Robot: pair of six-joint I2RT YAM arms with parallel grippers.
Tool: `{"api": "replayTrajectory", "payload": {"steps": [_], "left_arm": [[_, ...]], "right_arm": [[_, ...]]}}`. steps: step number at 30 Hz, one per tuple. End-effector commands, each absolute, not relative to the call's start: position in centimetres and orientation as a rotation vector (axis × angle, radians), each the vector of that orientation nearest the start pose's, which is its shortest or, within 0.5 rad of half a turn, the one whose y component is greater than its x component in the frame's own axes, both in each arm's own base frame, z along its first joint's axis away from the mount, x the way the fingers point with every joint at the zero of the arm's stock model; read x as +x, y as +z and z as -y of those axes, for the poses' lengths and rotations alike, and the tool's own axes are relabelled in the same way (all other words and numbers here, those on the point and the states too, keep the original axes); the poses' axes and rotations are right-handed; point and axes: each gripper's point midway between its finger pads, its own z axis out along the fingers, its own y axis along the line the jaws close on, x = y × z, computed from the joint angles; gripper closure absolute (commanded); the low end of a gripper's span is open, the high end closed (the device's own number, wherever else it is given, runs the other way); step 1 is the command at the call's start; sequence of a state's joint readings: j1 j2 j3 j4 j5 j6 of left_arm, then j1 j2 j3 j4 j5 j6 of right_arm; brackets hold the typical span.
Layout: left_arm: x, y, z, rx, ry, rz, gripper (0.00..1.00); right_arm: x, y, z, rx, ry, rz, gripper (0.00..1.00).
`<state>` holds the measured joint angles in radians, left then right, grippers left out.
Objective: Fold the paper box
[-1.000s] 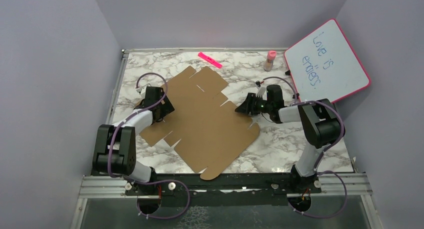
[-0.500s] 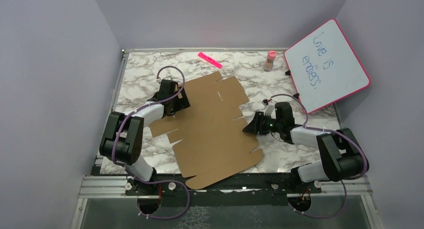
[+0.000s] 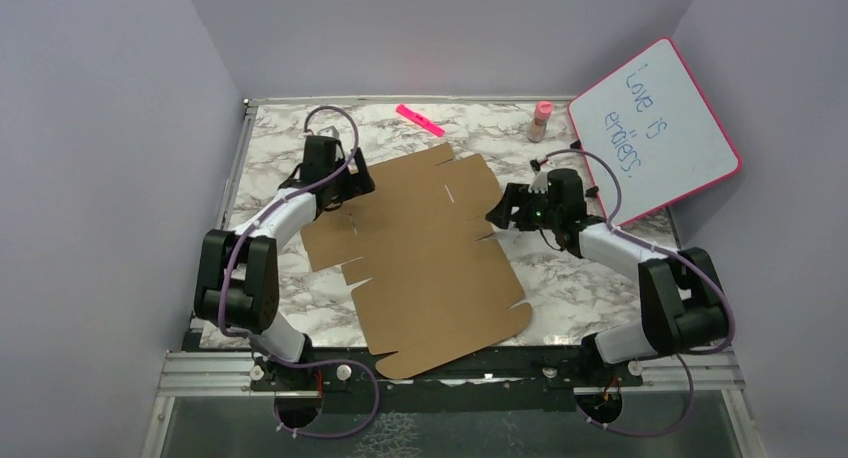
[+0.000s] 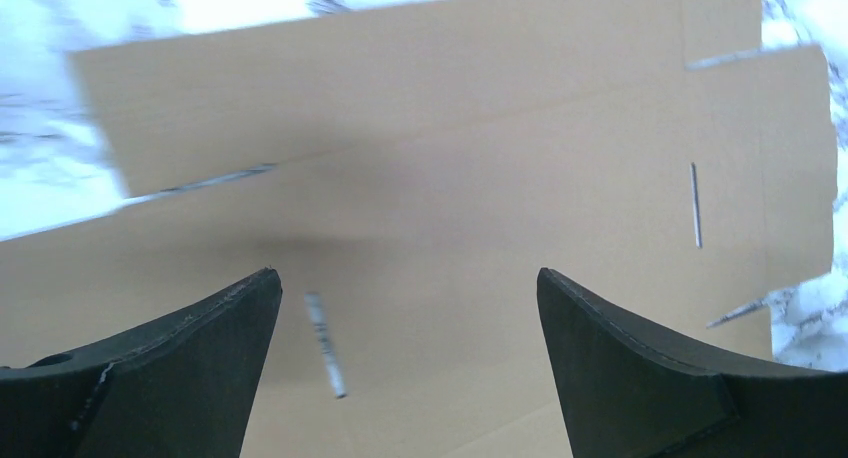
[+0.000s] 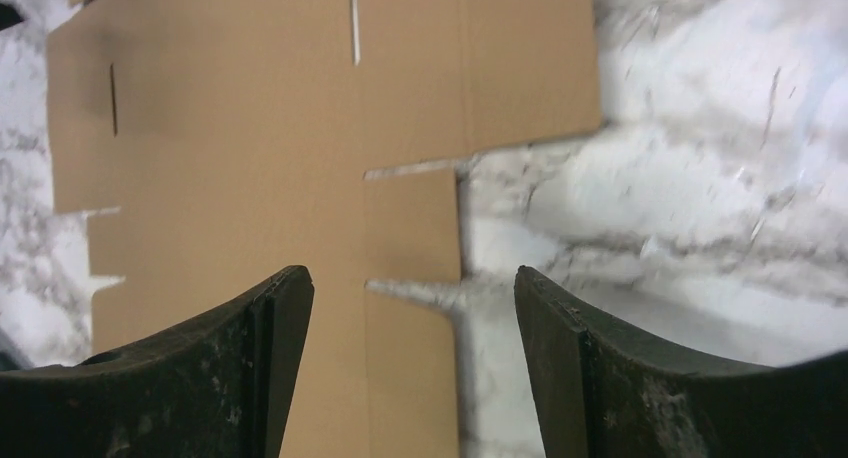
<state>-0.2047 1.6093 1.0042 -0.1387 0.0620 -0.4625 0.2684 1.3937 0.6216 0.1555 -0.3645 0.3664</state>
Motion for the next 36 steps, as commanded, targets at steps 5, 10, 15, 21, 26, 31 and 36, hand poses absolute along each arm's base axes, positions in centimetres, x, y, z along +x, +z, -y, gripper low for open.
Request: {"api": "replayTrajectory", "payload": {"steps": [5,10,15,21,26,31,36], "left_arm": [[37.8,8.4,2.0,-0.517,-0.269,-2.326,0.01],[36.7,6.7,-0.2,-0.566,-0.226,-2.371,0.01],[36.9,5.2,0.1,-0.566,-0.319,-2.429,0.01],[37.2,4.5,0.8,-0.523,-0.373,-2.462,0.01],[37.4,5.1,1.0,-0.481,-0.387,-2.453,0.01],[37.4,5.6,1.3,-0.449,-0.408,-2.444,0.01],[38.6,6.8,2.3,-0.432,-0.49,-2.412,0.01]], "right_arm": [[41.4,7.9,-15.9,-0.046,0.782,-2.201,0.2],[45.0,6.7,-16.1,-0.043,0.879,-2.202,0.23],[46.6,5.7,-17.0,-0.069,0.935,-2.212,0.28],[46.2,4.1,-17.2,-0.063,1.004,-2.243,0.4],[45.5,3.2,-15.7,-0.012,1.03,-2.252,0.65],[43.8,3.2,-13.4,0.054,1.03,-2.269,0.91],[41.6,2.7,-12.5,0.092,0.989,-2.313,0.94]]}}
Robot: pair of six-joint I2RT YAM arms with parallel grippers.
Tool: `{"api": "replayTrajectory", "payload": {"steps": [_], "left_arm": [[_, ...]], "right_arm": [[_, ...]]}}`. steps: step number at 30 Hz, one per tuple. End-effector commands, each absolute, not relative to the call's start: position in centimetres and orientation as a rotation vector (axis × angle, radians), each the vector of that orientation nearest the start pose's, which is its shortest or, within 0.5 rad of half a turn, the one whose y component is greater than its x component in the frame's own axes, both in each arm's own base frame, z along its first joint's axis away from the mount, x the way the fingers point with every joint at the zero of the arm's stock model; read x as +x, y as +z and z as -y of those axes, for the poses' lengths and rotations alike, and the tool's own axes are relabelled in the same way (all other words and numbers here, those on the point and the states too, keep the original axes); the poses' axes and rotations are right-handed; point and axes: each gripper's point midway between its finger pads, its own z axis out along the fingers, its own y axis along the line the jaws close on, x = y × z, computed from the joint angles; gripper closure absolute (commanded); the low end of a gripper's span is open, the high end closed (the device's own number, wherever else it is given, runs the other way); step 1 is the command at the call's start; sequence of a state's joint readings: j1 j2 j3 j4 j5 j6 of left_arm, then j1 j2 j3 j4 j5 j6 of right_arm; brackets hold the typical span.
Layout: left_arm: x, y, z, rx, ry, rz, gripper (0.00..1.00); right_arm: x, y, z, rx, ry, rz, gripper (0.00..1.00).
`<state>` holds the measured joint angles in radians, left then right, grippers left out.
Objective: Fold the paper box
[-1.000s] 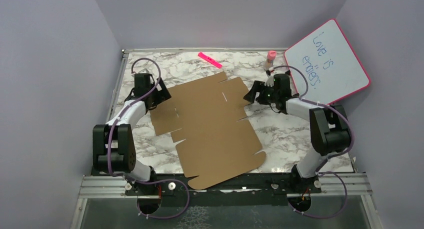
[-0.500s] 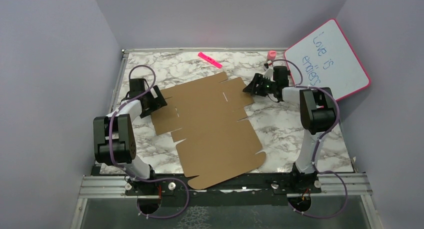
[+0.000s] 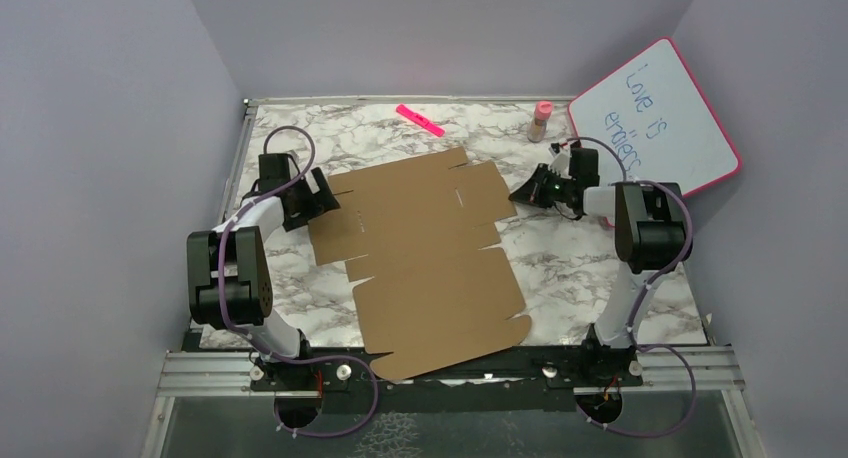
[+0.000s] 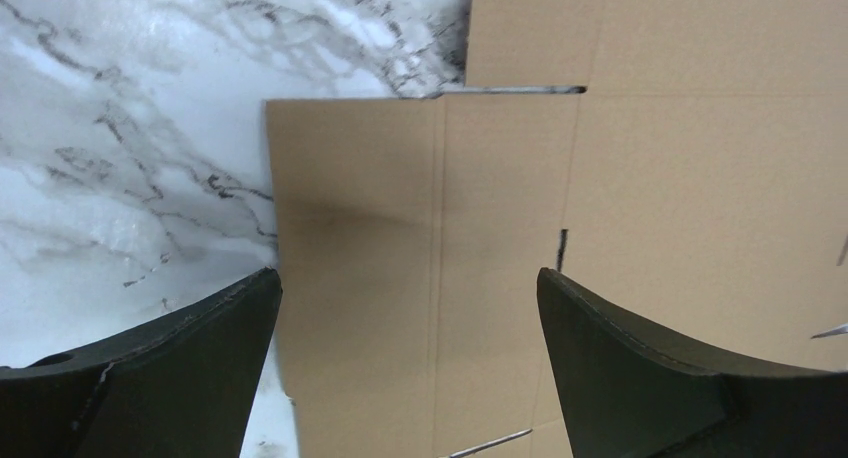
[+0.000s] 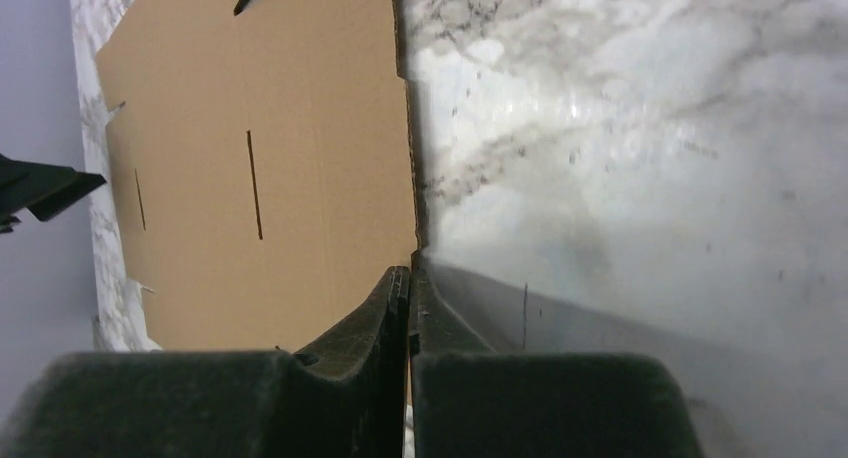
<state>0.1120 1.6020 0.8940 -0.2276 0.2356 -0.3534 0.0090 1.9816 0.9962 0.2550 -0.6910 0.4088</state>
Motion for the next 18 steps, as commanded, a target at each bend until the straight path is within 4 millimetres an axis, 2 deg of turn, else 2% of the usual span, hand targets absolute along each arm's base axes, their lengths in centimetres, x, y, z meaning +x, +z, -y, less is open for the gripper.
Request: {"api": "replayTrajectory", "payload": {"steps": [1,6,10,13,15,18], "left_arm": [[38.9,7.1,2.4,-0.434,-0.503,-2.405,0.01],[40.4,7.8,2.9,-0.425,-0.553,-2.375,0.01],[42.3,8.7,3.0,-0.409,-0.579,-2.343,0.01],[44.0,8.8,3.2,-0.393,-0.611,-2.331,0.01],[45.2,8.8,3.5,-0.374,-0.638,-2.316,0.01],[46.6,9.0,4.2,-0.355,-0.707,-2.292,0.04]], "right_arm": [[41.5,2.7,-11.5,0.126,0.97,-2.312,0.95],[40.1,2.5,-10.2,0.189,0.909,-2.338,0.96],[39.1,2.3,-8.9,0.253,0.82,-2.354,0.95],[38.9,2.6,-8.1,0.272,0.761,-2.348,0.89],[39.6,3.4,-7.5,0.257,0.711,-2.318,0.84],[41.9,5.6,-7.0,0.211,0.666,-2.239,0.73]]}}
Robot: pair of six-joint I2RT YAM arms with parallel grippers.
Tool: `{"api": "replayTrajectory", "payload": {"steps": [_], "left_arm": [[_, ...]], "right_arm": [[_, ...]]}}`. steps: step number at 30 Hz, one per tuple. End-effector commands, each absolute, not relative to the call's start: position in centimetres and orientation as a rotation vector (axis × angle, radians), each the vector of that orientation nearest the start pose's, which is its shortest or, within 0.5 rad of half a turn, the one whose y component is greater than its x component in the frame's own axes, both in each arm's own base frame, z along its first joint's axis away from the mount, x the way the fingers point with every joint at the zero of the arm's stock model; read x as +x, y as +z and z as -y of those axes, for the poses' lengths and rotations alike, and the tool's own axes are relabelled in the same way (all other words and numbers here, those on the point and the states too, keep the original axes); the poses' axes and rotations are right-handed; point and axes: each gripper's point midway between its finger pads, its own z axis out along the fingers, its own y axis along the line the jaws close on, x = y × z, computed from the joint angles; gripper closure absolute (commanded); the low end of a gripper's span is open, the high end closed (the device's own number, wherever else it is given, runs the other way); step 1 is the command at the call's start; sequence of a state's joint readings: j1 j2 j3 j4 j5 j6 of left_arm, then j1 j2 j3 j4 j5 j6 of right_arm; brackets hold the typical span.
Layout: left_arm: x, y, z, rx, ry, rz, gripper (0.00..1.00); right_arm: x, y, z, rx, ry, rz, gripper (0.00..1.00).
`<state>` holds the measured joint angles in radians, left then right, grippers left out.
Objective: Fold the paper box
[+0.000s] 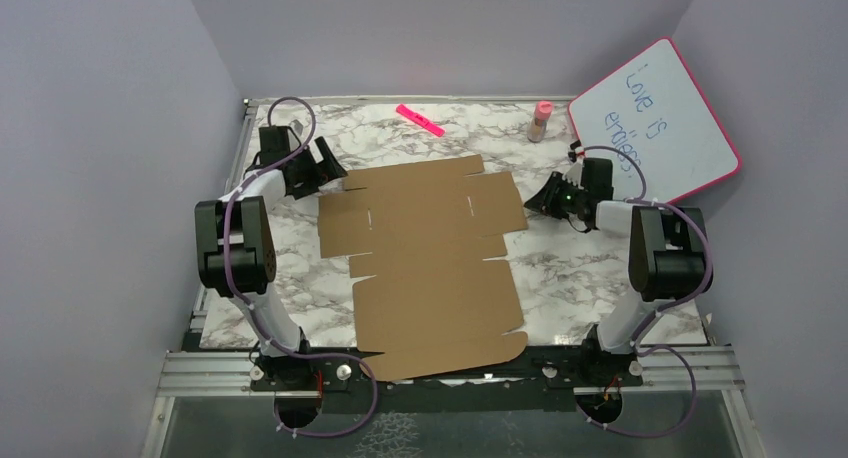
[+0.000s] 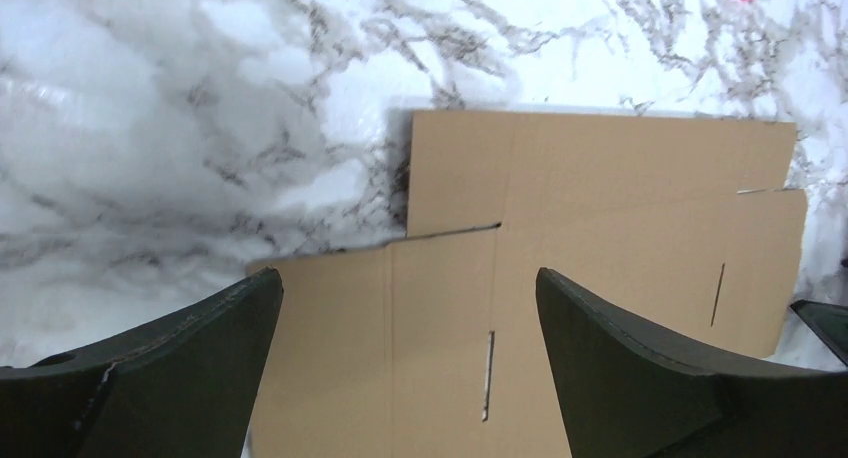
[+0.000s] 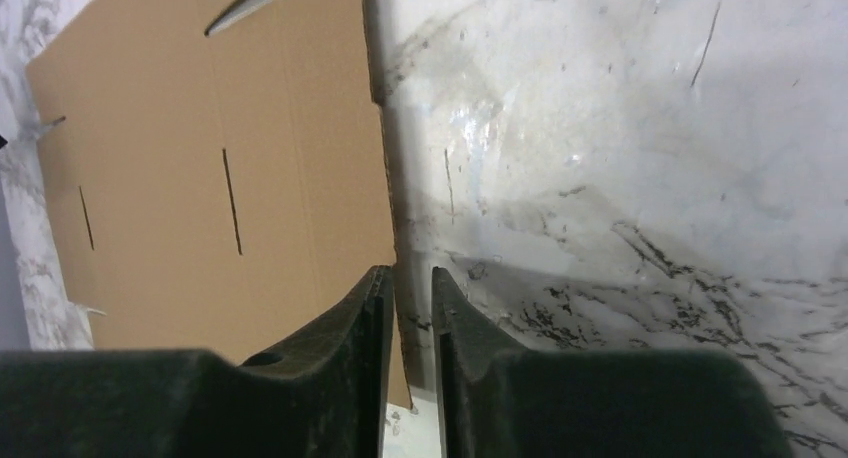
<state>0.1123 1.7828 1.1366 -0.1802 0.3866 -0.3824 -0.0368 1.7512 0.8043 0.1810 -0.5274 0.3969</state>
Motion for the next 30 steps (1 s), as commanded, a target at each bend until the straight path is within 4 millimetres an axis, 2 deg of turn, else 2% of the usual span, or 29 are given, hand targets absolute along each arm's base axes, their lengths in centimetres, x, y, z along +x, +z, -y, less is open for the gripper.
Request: {"api": "replayTrajectory", "payload": {"steps": [1,6,11,15,21,27,30], "left_arm": [[47.0,9.0,4.4,-0.348,-0.727,-2.287,0.04],[48.3,8.8,4.3,-0.31,-0.726,-2.283,0.05],[49.1,7.6,4.9,-0.282,-0.782,-2.321,0.05],[48.6,6.4,5.3,-0.263,-0.805,-2.348,0.06],[48.1,4.7,5.3,-0.241,-0.815,-2.397,0.08],[47.8,3.6,6.3,-0.208,-0.902,-2.418,0.16],[47.5,3.0,6.9,-0.196,-0.921,-2.437,0.2]], "right_arm": [[42.7,6.4,-7.1,0.194,0.671,-2.222,0.69],[45.7,9.3,-8.6,0.125,0.791,-2.111,0.55],[47.9,10.5,-10.2,0.065,0.896,-2.077,0.43],[48.7,10.2,-12.1,0.025,0.944,-2.081,0.38],[49.7,9.3,-14.2,-0.005,1.006,-2.097,0.37],[50.5,7.7,-15.1,-0.02,1.041,-2.126,0.37],[50.2,7.9,-16.8,-0.046,1.085,-2.114,0.37]]}}
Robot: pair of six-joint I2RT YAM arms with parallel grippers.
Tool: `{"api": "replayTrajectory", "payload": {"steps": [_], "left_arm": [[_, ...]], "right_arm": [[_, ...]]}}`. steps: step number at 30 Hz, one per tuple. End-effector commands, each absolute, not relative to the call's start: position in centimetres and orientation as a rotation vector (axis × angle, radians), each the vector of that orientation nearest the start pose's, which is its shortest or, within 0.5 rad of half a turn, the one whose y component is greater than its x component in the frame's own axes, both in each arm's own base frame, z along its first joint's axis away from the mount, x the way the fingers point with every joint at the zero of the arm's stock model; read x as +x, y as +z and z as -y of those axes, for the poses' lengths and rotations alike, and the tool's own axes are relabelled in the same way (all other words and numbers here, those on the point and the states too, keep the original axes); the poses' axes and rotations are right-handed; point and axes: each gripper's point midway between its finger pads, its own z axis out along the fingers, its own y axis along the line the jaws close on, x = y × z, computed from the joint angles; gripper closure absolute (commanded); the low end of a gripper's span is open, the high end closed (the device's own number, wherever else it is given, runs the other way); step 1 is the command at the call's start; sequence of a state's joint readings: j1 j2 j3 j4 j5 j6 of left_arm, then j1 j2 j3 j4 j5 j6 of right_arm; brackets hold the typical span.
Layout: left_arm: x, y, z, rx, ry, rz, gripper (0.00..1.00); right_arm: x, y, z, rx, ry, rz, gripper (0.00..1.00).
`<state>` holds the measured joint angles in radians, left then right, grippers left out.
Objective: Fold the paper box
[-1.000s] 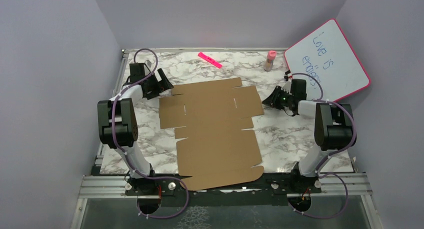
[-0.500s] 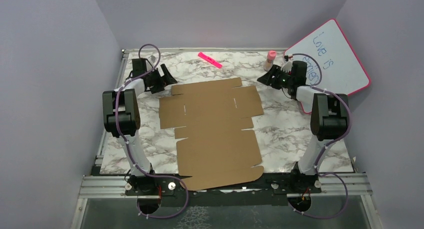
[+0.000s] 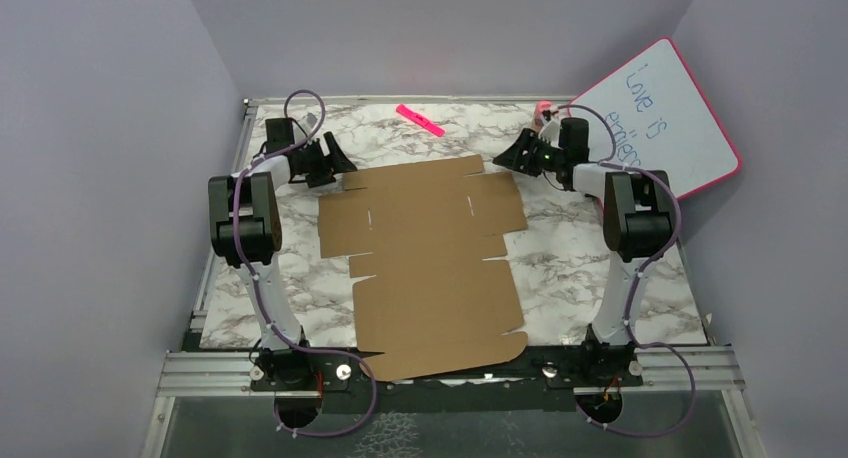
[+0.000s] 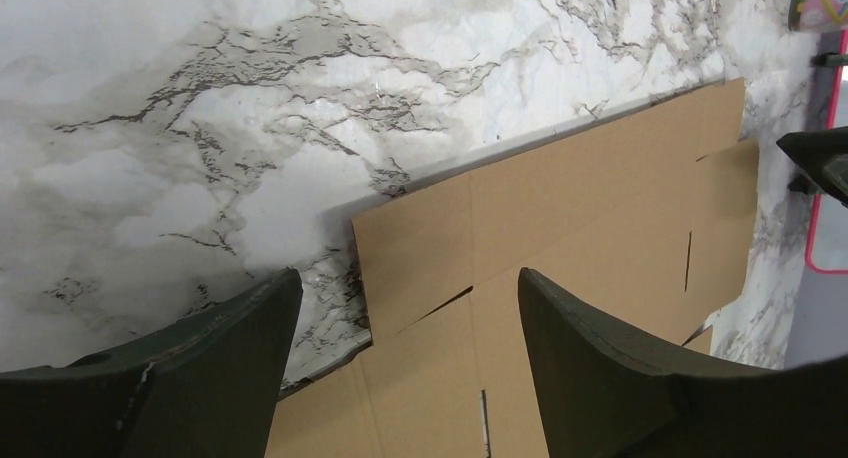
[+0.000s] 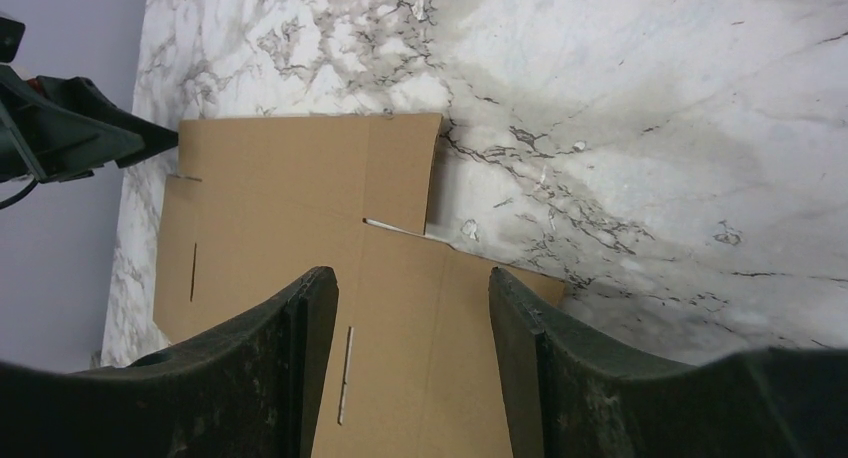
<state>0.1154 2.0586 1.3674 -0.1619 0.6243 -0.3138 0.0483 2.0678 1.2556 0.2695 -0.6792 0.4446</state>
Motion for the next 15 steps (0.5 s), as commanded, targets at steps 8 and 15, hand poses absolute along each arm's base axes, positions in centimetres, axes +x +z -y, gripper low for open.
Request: {"api": "replayTrajectory", "payload": {"steps": [8,15], "left_arm": [[47.1,2.5,9.9,-0.119,-0.978,-2.461,0.32],[46.3,3.0,14.1,-0.013,-1.01,-2.474,0.33]], "right_arm": [[49.4,8.8,-23.0,-0.118,1.112,-2.08,0.37],[48.1,8.8,-24.8,-0.127,1.137,-2.084,0.37]]}}
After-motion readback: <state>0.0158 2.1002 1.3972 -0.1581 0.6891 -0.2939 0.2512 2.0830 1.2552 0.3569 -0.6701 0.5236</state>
